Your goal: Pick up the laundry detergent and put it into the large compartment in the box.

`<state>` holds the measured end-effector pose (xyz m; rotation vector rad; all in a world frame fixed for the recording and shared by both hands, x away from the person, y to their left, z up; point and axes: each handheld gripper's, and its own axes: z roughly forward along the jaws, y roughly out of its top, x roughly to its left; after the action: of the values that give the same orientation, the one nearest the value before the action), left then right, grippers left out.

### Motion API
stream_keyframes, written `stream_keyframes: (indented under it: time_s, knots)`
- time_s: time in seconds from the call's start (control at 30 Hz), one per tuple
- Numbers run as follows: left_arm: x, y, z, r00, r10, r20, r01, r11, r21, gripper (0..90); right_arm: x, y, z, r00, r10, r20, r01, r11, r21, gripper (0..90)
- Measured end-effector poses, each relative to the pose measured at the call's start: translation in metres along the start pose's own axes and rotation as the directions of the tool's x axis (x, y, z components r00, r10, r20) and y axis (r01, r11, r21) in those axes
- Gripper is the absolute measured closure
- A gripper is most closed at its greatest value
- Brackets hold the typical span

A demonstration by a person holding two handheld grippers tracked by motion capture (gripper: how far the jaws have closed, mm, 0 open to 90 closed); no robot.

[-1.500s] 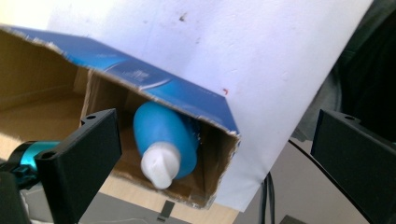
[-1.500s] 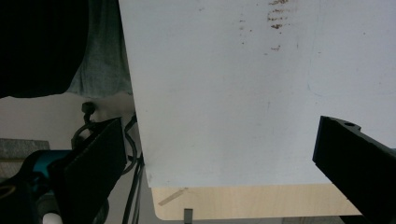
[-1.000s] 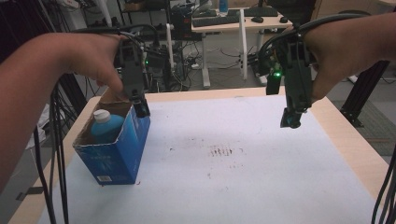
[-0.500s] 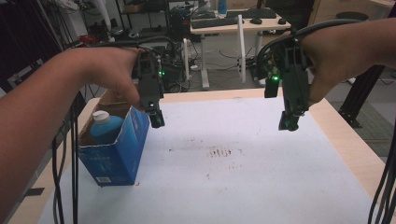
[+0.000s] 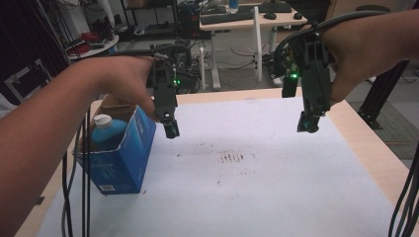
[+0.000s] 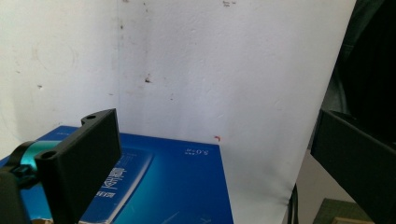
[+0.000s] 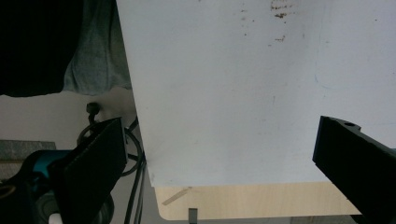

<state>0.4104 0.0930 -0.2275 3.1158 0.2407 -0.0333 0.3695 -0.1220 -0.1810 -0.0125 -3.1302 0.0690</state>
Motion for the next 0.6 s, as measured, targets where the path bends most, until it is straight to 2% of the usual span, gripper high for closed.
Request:
stream_keyframes:
  time_s: [0.2, 0.23, 0.27, 0.6]
  knots:
    - [0.0011, -0.0024, 0.0005, 1.0, -0.006, 0.0, 0.006, 1.0, -0.004, 1.8, -0.0014, 0.0016, 0.0004, 0.9999, -0.014, 0.0, 0.014, 1.0, 0.0, 2.1]
    - [0.0013, -0.003, 0.0001, 1.0, -0.008, -0.001, 0.008, 0.9999, -0.006, 1.8, 0.0, 0.0024, 0.0003, 1.0, 0.004, -0.004, -0.004, 1.0, 0.002, 2.2]
    - [0.0018, -0.0039, -0.0006, 1.0, -0.009, -0.002, 0.009, 0.9999, -0.009, 1.8, -0.0008, 0.0029, 0.001, 1.0, -0.007, -0.003, 0.007, 1.0, -0.004, 2.2]
    - [0.0042, -0.0072, -0.0013, 0.9999, -0.011, -0.003, 0.011, 0.9998, -0.016, 1.8, -0.0029, 0.0056, 0.0015, 1.0, -0.004, -0.006, 0.004, 1.0, 0.0, 2.2]
